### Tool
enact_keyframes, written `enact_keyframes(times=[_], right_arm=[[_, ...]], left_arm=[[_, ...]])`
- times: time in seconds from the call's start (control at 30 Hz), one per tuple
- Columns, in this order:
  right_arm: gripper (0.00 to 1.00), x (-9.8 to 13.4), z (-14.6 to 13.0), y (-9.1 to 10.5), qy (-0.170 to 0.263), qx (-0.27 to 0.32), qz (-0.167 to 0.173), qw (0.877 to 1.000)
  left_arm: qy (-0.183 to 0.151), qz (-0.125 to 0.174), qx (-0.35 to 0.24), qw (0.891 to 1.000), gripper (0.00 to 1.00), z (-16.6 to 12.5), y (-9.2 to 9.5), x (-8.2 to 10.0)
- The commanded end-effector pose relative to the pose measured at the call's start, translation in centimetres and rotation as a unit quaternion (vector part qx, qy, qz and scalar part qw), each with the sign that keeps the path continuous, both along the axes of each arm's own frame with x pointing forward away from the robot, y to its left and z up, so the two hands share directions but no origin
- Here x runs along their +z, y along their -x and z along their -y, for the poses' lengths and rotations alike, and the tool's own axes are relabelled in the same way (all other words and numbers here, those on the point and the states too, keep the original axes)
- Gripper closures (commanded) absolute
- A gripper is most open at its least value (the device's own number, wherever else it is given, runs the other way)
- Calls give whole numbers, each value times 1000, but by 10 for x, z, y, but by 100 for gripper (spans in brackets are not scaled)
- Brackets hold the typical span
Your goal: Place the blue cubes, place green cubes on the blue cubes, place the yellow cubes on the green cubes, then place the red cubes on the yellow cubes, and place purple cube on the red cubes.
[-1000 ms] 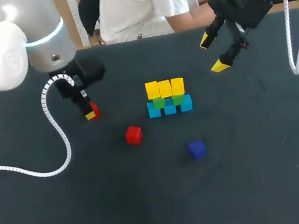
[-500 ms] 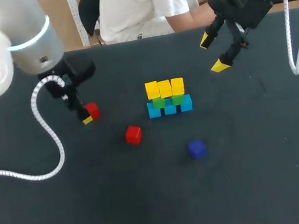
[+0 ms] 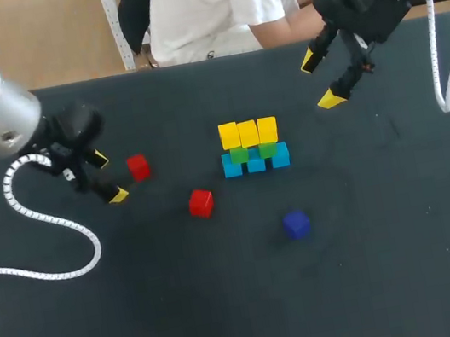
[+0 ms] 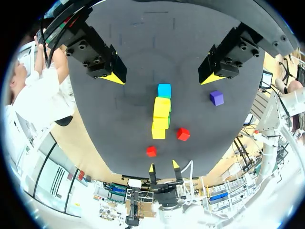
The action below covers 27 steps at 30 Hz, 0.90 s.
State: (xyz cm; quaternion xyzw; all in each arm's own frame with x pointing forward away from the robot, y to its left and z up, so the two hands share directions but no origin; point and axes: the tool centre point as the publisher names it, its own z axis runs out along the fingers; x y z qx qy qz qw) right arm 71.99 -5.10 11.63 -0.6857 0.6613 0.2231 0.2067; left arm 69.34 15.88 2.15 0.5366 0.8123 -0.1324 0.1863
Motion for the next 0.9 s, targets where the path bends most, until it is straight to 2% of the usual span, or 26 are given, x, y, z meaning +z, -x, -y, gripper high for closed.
enact_keyframes(times=[0.03,0.07,0.13,0.3,0.5,0.9], right_arm=[[0,0,0,0,-1,0,0,1000],[0,0,0,0,-1,0,0,1000],[0,0,0,0,-1,0,0,1000],[0,0,0,0,-1,0,0,1000],[0,0,0,0,-1,0,0,1000],[0,0,0,0,-1,0,0,1000]], left_arm=[[32,-2,-8,999,0,-1,-11,-1],[43,0,-10,999,0,1,-13,0],[38,-5,-16,999,0,6,-16,0],[55,-16,-23,998,0,20,-20,-3],[36,-22,-32,999,0,33,-23,-3],[16,-25,-31,999,0,31,-28,-3]])
